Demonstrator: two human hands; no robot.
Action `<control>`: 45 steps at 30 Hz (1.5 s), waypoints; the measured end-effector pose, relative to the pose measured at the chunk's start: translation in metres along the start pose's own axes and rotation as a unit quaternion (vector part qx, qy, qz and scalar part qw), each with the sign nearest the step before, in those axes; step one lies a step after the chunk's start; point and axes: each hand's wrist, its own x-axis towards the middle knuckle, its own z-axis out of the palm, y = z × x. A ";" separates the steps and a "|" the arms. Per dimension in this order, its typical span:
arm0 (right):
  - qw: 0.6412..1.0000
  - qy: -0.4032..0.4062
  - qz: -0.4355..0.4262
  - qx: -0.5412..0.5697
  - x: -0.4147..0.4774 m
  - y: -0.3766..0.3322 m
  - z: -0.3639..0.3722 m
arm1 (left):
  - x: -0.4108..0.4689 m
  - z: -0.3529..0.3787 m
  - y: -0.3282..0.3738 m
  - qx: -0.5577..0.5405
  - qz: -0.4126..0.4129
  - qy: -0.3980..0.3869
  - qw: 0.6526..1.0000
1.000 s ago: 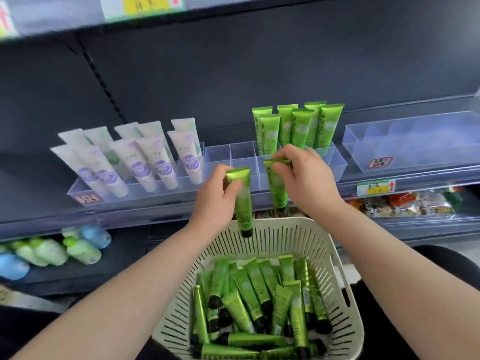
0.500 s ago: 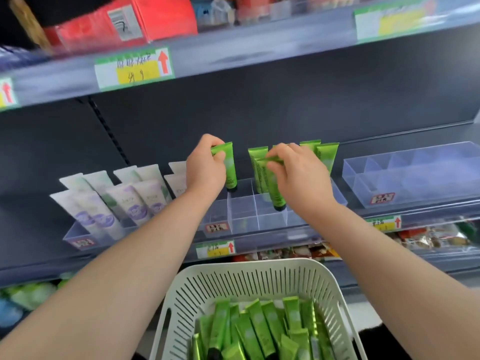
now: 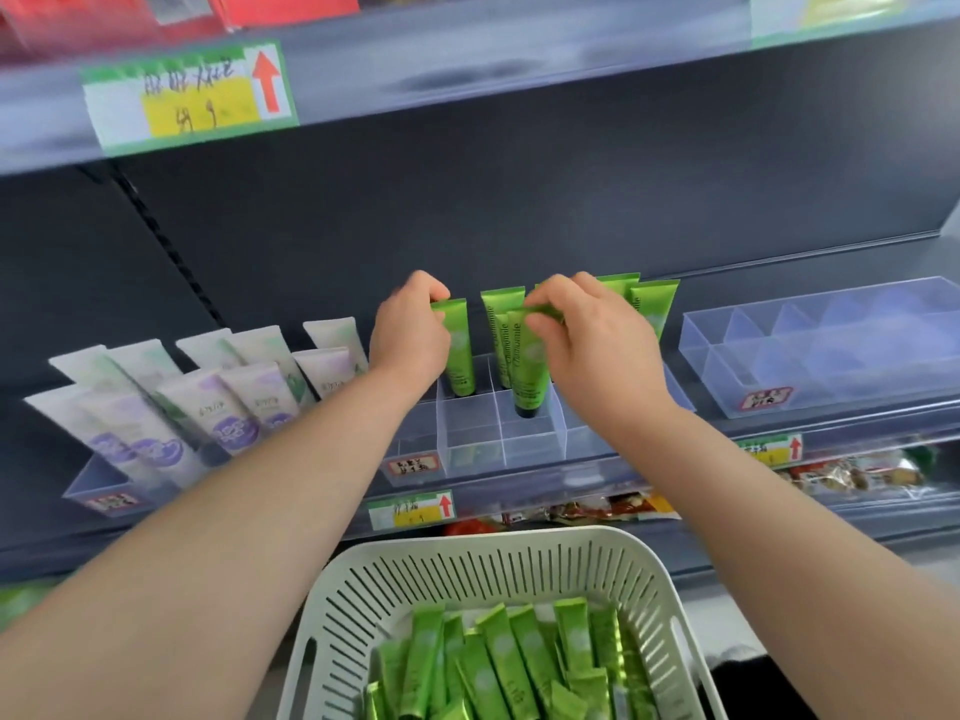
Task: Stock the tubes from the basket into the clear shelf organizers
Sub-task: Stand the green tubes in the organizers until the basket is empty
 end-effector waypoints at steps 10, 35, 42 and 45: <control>0.999 -0.014 -0.039 0.003 0.039 -0.045 0.026 | -0.040 -0.046 -0.019 0.105 0.150 -0.016 0.983; 0.987 -0.034 -0.088 -0.130 0.005 -0.032 0.049 | -0.096 -0.052 -0.024 0.101 0.176 -0.082 0.976; 0.991 -0.074 -0.077 -0.081 -0.089 -0.021 0.053 | -0.139 -0.023 -0.053 0.103 0.192 -0.135 0.967; 0.988 -0.112 -0.069 -0.079 -0.130 -0.010 0.063 | -0.156 -0.013 -0.066 0.113 0.240 -0.135 0.955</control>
